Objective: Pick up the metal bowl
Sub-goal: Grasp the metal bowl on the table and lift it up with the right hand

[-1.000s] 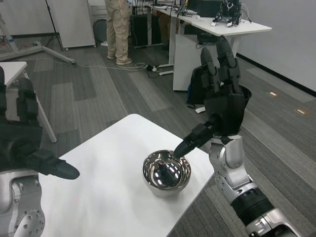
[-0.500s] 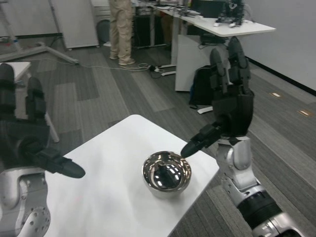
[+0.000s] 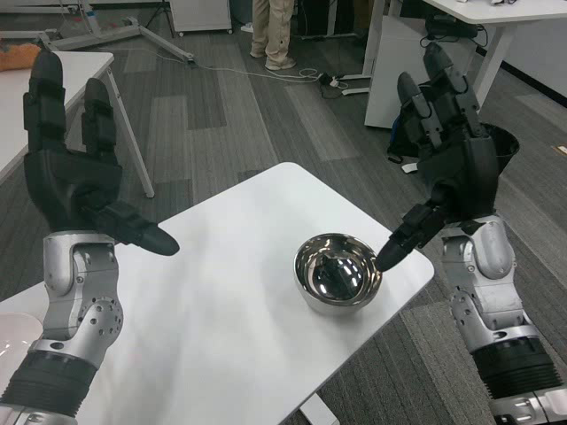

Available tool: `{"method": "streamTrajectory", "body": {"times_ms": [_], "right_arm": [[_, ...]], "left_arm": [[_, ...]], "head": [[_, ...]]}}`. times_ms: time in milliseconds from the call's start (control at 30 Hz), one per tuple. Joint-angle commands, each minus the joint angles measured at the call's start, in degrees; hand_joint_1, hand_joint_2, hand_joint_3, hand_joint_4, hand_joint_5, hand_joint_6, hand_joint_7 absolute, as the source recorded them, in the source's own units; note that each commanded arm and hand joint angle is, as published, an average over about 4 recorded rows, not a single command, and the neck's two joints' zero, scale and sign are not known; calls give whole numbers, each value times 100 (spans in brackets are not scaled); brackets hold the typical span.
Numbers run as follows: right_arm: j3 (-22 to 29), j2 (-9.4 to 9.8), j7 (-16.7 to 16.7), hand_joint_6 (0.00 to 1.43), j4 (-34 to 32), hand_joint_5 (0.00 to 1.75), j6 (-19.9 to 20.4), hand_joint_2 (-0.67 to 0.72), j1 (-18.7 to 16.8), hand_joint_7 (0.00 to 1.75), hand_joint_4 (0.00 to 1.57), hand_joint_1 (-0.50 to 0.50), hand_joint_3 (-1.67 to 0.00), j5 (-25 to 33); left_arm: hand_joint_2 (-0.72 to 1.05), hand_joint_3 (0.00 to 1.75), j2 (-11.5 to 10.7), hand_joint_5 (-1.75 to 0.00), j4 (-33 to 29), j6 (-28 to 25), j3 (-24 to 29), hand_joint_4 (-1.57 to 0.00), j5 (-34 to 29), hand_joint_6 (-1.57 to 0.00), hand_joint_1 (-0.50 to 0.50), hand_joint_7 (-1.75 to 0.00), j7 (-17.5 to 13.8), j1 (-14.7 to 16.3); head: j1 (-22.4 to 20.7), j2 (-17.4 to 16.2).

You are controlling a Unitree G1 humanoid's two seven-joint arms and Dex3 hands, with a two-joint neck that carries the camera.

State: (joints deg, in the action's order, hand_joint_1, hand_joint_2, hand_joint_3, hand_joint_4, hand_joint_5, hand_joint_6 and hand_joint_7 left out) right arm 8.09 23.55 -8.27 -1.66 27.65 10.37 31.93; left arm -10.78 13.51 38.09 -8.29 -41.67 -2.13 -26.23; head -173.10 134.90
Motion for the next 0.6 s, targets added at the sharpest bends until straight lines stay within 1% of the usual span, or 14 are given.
{"method": "streamTrajectory", "body": {"times_ms": [33,100,200,267,300,400,467,600], "right_arm": [[395,-34,-363,0,-185,0,-506,66,-272,12,0,-42,0,59],[584,-39,-473,0,-247,0,-717,66,-409,14,0,-42,0,20],[812,-43,-552,0,-337,0,-939,66,-611,14,0,-42,0,-24],[1019,-61,-717,0,-455,0,-1201,66,-771,14,0,-42,0,-64],[1155,-83,-847,0,-539,0,-1396,66,-855,14,0,-42,0,-108],[1471,-166,-1159,0,-717,0,-1864,66,-984,14,0,-42,0,-279],[1621,-228,-1278,0,-761,0,-2040,66,-1028,14,0,-42,0,-411],[1652,-342,-1383,0,-618,0,-2115,66,-1044,14,0,-42,0,-538]], "left_arm": [[-64,0,-104,0,55,-21,95,-11,-43,-3,-50,-35,-7,-80],[-64,0,-117,0,86,-21,95,-11,-78,-3,-50,-35,-7,-102],[-64,0,-141,0,140,-16,80,-11,-113,-3,-50,-35,-7,-128],[-64,0,-150,0,191,-18,60,-11,-135,-3,-50,-35,-11,-154],[-64,0,-152,0,217,-21,49,-11,-148,-3,-50,-35,-16,-170],[-64,0,-157,0,266,-21,20,-11,-170,-3,-50,-35,-29,-203],[-64,0,-166,0,305,-16,-6,-11,-188,-3,-50,-35,-33,-229],[-64,0,-166,0,373,-18,-46,-11,-214,-3,-50,-35,-44,-264]], "head": [[229,-89],[271,-99],[406,-153],[594,-192],[691,-212],[803,-214],[886,-215],[938,-207]]}}
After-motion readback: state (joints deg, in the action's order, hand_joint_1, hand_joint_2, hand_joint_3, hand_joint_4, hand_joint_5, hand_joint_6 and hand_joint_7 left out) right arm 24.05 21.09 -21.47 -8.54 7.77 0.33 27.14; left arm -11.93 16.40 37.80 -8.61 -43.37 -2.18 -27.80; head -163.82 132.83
